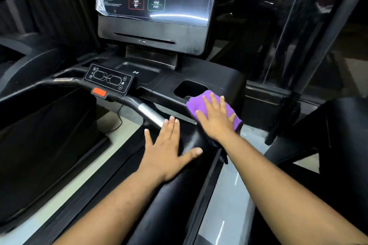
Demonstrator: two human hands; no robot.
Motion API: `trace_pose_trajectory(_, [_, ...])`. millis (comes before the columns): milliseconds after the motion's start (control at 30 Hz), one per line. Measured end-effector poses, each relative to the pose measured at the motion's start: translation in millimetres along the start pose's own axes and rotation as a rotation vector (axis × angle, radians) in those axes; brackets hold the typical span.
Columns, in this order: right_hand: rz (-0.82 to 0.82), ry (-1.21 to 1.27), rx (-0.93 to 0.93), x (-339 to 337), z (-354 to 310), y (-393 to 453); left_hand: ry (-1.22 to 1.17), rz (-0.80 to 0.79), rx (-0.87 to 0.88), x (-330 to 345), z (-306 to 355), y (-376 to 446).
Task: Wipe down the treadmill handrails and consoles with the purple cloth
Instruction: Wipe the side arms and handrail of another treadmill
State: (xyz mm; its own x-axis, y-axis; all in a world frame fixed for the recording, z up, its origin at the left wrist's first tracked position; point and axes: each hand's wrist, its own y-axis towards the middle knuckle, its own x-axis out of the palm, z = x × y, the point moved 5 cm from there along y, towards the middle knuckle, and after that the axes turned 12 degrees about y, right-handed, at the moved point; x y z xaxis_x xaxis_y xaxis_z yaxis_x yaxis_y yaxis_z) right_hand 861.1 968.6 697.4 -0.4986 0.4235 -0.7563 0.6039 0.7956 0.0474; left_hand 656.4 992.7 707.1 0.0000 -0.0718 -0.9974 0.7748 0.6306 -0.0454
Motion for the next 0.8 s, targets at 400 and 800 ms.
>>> trace_pose_trajectory(400, [-0.217, -0.326, -0.397, -4, -11, 45, 0.213, 0.074, -0.099, -19, -29, 69])
trace_pose_trajectory(800, [-0.416, -0.332, -0.683, 23, -67, 89, 0.292, 0.104, -0.132, -27, -46, 98])
